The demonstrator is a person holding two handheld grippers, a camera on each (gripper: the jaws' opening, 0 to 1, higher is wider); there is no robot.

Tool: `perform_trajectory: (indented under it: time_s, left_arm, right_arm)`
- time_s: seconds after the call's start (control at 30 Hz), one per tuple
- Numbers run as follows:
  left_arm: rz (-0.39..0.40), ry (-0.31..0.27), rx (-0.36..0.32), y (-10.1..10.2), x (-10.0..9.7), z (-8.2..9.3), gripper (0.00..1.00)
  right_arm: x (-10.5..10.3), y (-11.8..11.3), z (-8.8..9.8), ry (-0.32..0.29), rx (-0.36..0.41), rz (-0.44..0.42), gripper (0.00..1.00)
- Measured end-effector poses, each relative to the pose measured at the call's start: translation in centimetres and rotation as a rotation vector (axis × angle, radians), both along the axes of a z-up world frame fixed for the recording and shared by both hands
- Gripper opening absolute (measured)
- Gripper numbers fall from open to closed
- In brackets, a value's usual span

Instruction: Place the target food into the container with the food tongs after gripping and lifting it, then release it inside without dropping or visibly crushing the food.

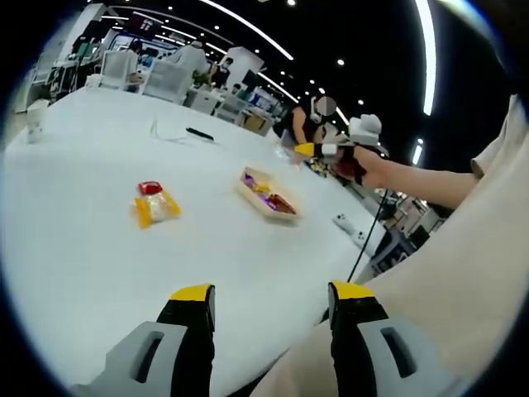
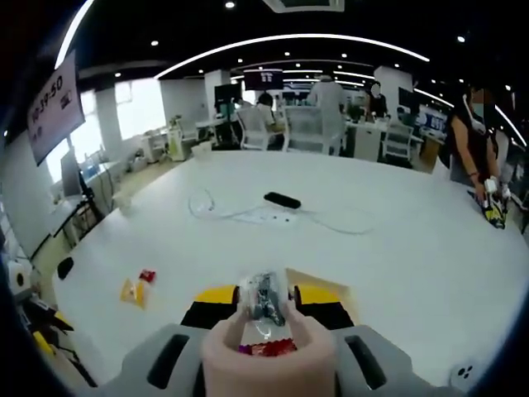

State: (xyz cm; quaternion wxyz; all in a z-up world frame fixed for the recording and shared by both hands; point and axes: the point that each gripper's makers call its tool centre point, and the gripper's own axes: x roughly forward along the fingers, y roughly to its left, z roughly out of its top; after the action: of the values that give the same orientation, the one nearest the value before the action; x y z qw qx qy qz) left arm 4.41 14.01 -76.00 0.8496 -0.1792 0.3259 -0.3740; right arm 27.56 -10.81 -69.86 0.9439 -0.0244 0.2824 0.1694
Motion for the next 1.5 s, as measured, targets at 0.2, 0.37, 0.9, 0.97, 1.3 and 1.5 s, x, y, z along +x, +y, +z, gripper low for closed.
perform_trajectory:
  time_s: [0.2,0.37,0.9,0.97,1.3,1.5]
  left_arm:
    - [-0.005,0.002,-0.001,-0.2,-0.2,0.0,0.54]
    - [-0.006,0.001,0.0,-0.2,-0.1,0.0,0.54]
    - [0.001,0.008,0.0,-0.2,-0.1,-0.2,0.54]
    - [0.003,0.01,0.0,-0.2,-0.2,-0.3,0.54]
    - [0.013,0.013,0.0,0.0,-0.1,-0.4,0.54]
    - [0.02,0.015,0.0,0.1,-0.2,-0.4,0.54]
  right_arm:
    - [0.0,0.0,-0.1,0.001,-0.001,0.0,0.25]
    - [0.1,-0.1,-0.1,0.0,-0.001,-0.003,0.24]
    - [0.1,0.2,-0.5,0.012,0.01,0.001,0.25]
    - [0.1,0.3,-0.7,0.015,0.012,0.003,0.25]
    - [0.0,1.7,-1.4,0.035,0.023,0.025,0.25]
    - [0.1,2.8,-1.6,0.041,0.029,0.044,0.26]
